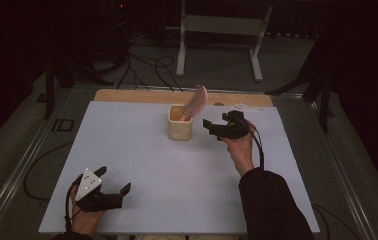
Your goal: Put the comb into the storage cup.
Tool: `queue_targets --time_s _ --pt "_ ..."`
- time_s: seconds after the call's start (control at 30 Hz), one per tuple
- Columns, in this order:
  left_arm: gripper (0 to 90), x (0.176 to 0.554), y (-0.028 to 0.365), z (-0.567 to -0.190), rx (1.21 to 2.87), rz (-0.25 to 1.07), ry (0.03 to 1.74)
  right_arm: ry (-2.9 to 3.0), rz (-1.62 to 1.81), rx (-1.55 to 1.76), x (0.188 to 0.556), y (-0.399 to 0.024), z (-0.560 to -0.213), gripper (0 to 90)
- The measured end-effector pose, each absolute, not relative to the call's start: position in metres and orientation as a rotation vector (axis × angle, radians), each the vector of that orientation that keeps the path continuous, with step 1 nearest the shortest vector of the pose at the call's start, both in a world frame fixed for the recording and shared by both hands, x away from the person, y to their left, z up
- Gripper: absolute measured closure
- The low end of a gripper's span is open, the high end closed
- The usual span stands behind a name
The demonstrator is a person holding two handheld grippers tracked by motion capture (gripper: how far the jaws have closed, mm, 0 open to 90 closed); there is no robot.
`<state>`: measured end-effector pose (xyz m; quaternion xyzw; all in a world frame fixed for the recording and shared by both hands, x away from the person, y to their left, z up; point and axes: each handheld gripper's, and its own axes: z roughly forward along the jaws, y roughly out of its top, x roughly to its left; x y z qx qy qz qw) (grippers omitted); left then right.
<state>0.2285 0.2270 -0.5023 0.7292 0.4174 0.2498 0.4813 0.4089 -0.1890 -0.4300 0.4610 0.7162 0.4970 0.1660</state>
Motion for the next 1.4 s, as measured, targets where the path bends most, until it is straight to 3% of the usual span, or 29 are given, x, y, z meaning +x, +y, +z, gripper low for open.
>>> queue_targets --time_s 1.4 --pt "0.0 0.228 0.232 -0.497 1.715 0.633 1.054 2.017 1.26 1.129 0.296 -0.246 -0.477 9.6"
